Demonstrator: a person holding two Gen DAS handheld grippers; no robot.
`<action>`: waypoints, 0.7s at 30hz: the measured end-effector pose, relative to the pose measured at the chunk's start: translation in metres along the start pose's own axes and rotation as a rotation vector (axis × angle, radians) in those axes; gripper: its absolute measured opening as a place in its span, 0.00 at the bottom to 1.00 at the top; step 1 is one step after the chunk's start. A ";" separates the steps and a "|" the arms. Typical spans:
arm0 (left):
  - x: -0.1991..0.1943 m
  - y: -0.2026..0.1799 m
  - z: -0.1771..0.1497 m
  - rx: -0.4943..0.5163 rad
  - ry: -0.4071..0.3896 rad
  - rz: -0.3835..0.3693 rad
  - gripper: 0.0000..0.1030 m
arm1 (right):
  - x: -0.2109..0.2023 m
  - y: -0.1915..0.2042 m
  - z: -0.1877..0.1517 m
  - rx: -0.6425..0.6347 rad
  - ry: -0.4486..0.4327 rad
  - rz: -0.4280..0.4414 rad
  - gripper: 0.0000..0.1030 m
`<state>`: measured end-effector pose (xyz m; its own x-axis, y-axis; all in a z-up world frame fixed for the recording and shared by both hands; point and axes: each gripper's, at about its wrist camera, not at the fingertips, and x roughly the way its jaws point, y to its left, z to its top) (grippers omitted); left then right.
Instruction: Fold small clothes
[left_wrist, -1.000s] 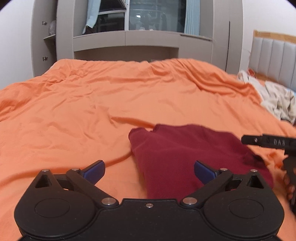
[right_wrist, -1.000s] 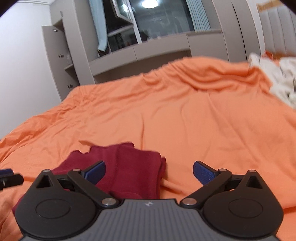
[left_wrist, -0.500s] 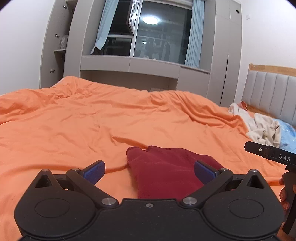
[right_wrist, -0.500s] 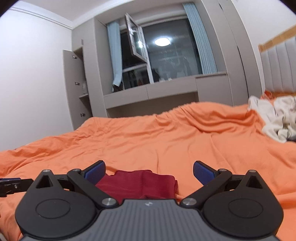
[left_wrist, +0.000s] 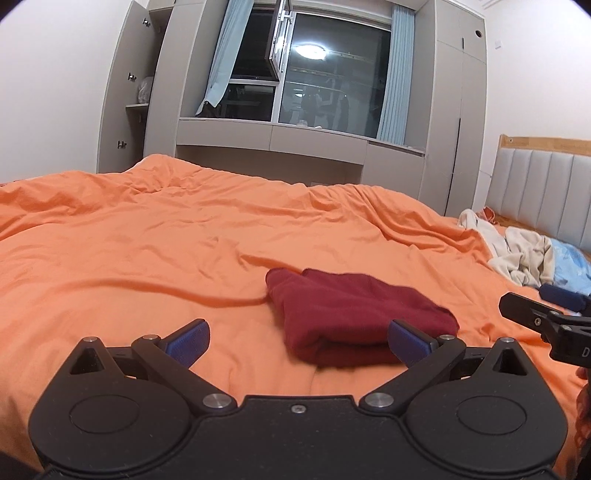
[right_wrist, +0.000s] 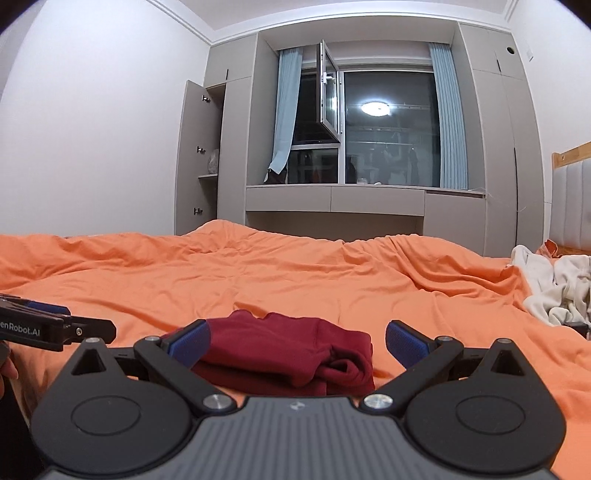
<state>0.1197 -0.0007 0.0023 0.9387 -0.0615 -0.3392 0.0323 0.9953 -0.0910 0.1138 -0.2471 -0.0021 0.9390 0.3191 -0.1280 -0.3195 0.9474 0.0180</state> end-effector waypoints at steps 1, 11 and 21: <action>-0.004 -0.001 -0.004 0.007 0.000 0.001 0.99 | -0.004 0.001 -0.002 0.005 0.000 -0.005 1.00; -0.029 0.000 -0.023 0.037 -0.017 0.033 0.99 | -0.026 -0.005 -0.018 0.049 0.028 -0.088 1.00; -0.037 0.002 -0.031 0.020 -0.004 0.045 0.99 | -0.028 -0.010 -0.021 0.071 0.044 -0.107 1.00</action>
<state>0.0745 0.0009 -0.0146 0.9407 -0.0162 -0.3388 -0.0033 0.9984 -0.0569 0.0877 -0.2662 -0.0197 0.9603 0.2163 -0.1759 -0.2065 0.9758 0.0723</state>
